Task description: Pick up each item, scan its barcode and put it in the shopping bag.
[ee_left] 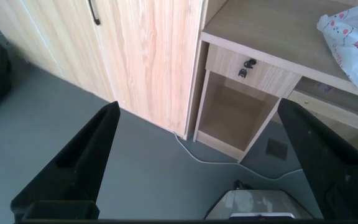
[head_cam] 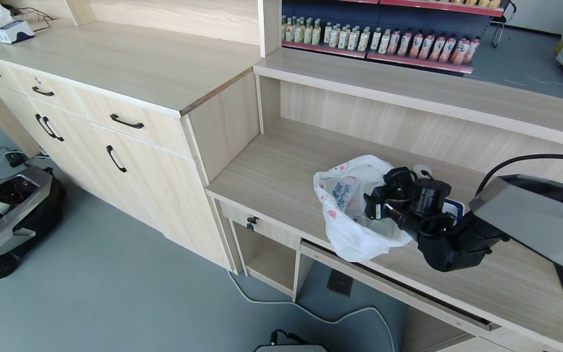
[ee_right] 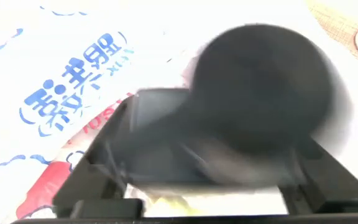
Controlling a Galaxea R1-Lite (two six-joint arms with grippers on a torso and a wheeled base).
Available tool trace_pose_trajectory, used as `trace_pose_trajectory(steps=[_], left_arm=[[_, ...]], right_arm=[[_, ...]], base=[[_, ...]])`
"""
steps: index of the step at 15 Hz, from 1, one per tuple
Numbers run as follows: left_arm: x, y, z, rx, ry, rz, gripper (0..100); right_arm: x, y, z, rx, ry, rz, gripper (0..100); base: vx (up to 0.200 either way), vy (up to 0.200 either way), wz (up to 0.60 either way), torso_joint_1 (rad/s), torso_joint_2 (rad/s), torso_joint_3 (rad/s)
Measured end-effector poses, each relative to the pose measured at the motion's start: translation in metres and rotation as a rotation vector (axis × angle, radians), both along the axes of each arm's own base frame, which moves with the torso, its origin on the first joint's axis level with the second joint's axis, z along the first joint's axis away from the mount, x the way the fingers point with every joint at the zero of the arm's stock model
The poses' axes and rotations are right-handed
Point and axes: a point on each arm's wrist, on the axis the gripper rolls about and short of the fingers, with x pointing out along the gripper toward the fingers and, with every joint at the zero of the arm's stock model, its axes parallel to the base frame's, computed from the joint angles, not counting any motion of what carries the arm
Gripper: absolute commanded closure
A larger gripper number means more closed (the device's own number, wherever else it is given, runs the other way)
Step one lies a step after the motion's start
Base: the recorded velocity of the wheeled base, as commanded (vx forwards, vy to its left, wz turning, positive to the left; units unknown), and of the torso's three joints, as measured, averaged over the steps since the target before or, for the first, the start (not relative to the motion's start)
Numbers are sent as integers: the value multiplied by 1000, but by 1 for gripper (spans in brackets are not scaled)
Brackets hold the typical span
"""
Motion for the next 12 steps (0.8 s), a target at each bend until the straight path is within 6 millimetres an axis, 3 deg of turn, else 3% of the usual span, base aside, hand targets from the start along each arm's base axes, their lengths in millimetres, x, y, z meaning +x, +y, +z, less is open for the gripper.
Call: trace_pose_trajectory(steps=[5,7,9,12], left_arm=[[0,0,0,0,0,-1,0],[0,0,0,0,0,0,0],[0,0,0,0,0,0,0],[0,0,0,0,0,0,0]], right_arm=[[-4,1,16,20,-13,5,0],[-15,0,34,28,-10,5,0],[-43,-11,73,19,-13,-7,0],[-117,-51,140,-49,7,-78,0]], base=[[0,0,0,0,0,0],[0,0,0,0,0,0],[0,0,0,0,0,0],[0,0,-200,-1,-1,2]])
